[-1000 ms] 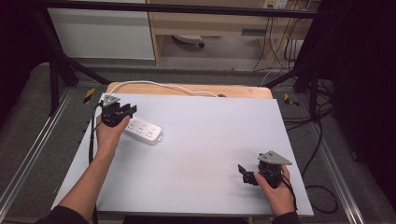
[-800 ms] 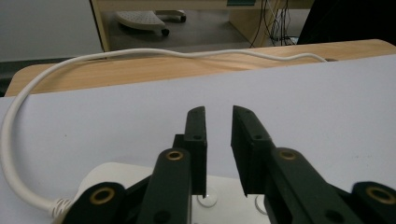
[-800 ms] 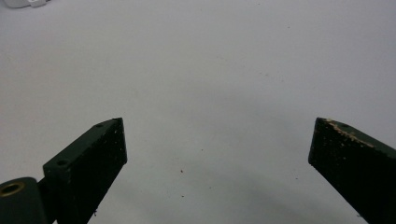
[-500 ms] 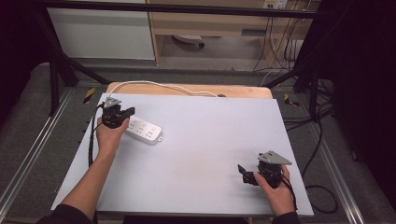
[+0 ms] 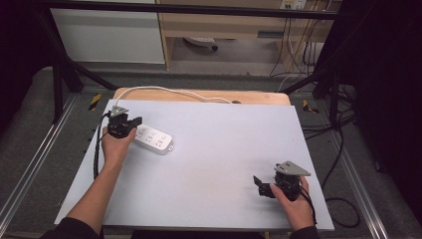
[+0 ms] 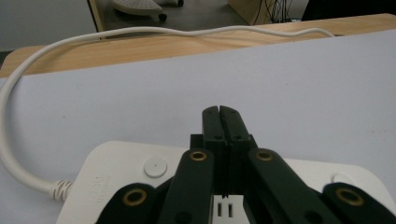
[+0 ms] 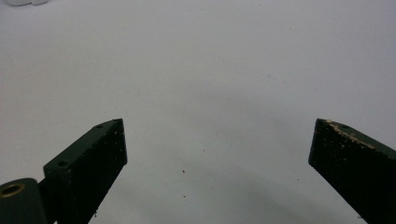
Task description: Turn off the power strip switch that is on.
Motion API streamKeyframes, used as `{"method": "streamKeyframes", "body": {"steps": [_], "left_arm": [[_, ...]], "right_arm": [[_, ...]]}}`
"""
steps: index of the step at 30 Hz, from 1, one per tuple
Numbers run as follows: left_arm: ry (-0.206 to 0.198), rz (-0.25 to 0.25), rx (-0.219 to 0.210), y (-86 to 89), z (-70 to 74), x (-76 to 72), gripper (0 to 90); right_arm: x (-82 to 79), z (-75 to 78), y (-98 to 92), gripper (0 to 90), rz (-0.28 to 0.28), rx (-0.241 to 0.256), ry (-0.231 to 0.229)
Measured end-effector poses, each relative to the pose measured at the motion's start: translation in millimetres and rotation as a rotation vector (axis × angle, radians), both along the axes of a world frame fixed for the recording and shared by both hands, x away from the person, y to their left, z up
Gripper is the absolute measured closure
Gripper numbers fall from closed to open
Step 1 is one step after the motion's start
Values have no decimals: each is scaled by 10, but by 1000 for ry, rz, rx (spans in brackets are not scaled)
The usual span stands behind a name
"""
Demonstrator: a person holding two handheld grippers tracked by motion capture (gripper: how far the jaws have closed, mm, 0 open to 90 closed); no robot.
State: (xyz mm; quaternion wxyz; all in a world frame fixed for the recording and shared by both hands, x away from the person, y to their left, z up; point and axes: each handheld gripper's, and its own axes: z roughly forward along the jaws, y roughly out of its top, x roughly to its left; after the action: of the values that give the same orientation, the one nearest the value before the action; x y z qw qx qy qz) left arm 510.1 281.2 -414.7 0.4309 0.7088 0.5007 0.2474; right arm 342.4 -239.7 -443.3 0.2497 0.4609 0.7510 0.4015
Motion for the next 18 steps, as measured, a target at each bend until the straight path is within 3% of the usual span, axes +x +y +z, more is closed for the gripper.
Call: {"method": "streamKeyframes", "body": {"steps": [18], "left_arm": [[34,-20,34,-44,-169,18,900]], "right_arm": [[-1,1,-6,50,-5,-1,5]]}}
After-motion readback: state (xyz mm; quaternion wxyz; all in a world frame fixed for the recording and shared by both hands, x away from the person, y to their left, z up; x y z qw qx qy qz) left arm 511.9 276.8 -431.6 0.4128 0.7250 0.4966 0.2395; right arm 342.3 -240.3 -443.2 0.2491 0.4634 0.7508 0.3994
